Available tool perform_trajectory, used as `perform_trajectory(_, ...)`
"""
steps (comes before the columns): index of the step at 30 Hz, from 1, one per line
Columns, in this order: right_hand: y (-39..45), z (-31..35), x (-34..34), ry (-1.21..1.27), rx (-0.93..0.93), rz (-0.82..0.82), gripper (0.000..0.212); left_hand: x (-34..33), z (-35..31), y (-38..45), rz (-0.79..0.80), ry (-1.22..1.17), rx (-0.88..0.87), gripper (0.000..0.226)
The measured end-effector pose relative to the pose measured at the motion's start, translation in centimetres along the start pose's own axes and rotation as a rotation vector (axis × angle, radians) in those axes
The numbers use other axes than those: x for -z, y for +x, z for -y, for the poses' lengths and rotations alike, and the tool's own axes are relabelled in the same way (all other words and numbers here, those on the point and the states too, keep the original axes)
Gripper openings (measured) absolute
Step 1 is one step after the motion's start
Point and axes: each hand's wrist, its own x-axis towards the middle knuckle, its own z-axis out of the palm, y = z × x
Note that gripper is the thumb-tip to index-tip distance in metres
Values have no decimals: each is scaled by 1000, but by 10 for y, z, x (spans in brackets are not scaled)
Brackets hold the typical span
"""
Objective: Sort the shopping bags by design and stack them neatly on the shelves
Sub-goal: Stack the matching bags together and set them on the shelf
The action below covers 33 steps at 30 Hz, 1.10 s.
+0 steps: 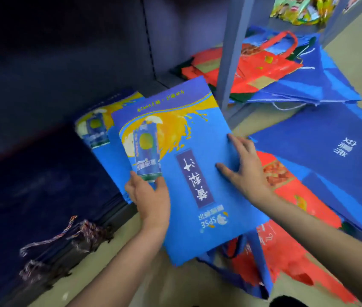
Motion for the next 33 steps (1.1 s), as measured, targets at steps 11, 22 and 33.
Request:
perform_trajectory(11, 126, 52, -53, -124, -153, 616, 85, 81, 6, 104, 390, 312, 22, 100)
perform_trajectory(22, 96, 33, -35, -523, 7, 821, 109, 54, -1, 63, 548, 677, -54, 127)
perform_trajectory(33, 136, 53, -46, -532, -5, 767, 89, 50, 8, 78, 380, 720, -90, 101)
